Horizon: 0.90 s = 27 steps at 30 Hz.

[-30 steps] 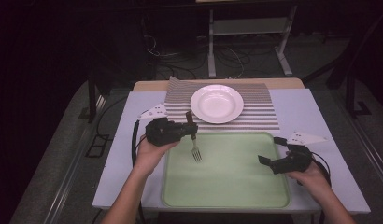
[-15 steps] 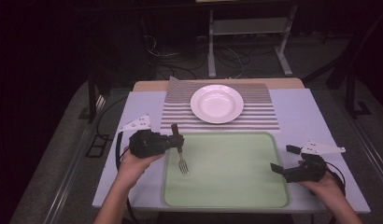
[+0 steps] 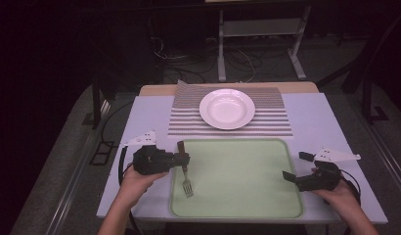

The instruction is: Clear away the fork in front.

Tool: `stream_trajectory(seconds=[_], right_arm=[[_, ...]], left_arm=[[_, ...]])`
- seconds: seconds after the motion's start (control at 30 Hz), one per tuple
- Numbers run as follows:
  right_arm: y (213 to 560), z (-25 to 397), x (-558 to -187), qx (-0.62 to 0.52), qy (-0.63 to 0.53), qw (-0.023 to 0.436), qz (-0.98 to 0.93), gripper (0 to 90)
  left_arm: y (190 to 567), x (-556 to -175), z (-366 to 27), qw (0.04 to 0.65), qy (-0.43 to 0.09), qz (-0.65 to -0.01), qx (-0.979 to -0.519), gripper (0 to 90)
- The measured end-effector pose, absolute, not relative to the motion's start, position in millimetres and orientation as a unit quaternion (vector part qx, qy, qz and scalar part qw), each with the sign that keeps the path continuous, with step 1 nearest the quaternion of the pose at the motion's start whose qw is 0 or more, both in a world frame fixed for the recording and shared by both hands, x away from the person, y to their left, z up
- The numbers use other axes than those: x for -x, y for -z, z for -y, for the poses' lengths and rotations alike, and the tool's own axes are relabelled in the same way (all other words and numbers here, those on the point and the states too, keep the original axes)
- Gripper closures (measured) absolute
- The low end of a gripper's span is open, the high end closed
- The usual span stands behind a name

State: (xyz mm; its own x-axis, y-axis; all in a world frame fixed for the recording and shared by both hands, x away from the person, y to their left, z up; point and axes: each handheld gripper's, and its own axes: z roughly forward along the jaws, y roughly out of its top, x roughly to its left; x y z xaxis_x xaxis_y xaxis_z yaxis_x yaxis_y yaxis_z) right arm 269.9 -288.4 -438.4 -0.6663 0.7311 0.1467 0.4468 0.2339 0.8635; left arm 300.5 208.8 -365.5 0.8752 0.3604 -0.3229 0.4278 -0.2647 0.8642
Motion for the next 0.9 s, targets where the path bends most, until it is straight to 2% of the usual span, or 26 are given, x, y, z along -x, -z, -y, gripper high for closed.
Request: stream_trajectory(seconds=[0.27,0.9], right_arm=[[438,290,-270,-0.384,-0.488,0.151,-0.77,0.0],[437,289,-271,-0.379,-0.487,0.154,-0.771,0.0]], left_arm=[[370,-309,-208,0.547,0.011,-0.261,-0.795,78.3],[396,-351,-182,0.51,0.001,-0.318,-0.799,73.1]])
